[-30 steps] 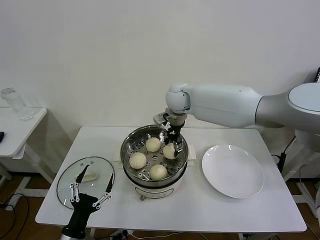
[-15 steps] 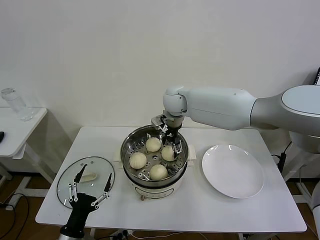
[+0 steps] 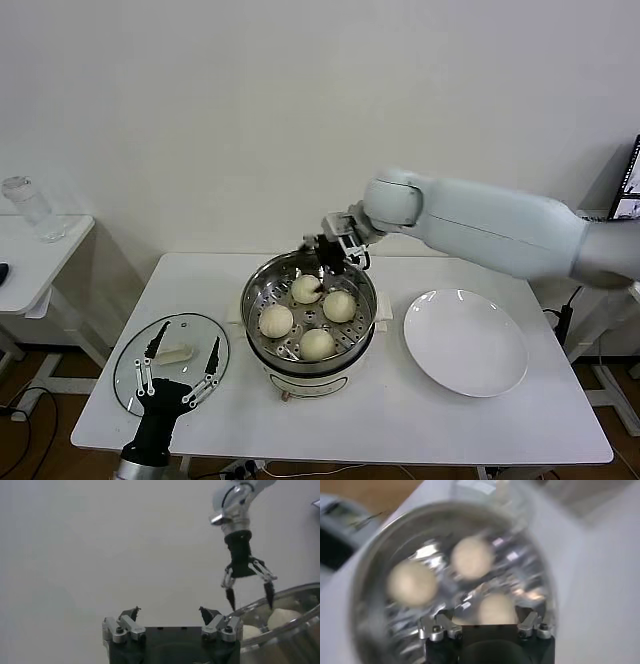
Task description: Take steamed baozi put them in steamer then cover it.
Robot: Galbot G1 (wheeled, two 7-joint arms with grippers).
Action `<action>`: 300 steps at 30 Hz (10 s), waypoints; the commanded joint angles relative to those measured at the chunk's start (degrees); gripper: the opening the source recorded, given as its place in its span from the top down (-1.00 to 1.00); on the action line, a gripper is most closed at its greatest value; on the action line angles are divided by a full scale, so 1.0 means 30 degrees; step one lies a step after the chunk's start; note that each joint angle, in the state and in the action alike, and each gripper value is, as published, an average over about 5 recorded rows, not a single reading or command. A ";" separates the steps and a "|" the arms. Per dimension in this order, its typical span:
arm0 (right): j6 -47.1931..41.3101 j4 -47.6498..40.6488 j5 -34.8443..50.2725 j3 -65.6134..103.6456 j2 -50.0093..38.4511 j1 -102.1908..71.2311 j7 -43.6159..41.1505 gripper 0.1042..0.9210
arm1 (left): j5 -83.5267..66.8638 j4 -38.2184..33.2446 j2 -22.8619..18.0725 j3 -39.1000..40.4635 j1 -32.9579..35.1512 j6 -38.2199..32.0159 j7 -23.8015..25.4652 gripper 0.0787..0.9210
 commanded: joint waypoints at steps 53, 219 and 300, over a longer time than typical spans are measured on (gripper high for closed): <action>1.0257 0.4630 -0.6516 3.1930 0.4748 -3.4434 1.6174 -0.76 | 1.4725 1.0671 0.0502 -0.1181 -0.5055 0.7800 -0.2568 -0.77; 1.1126 0.3058 -0.8034 3.3620 0.5734 -3.4331 1.5989 -0.76 | 2.0868 0.3408 -0.0547 1.2891 -1.4339 1.8850 0.8397 0.72; 0.5910 0.6976 -0.3087 3.2450 0.5222 -3.7046 1.5162 -0.76 | -0.6292 0.3926 -0.1218 -0.2938 -0.3894 0.3959 0.5456 -0.77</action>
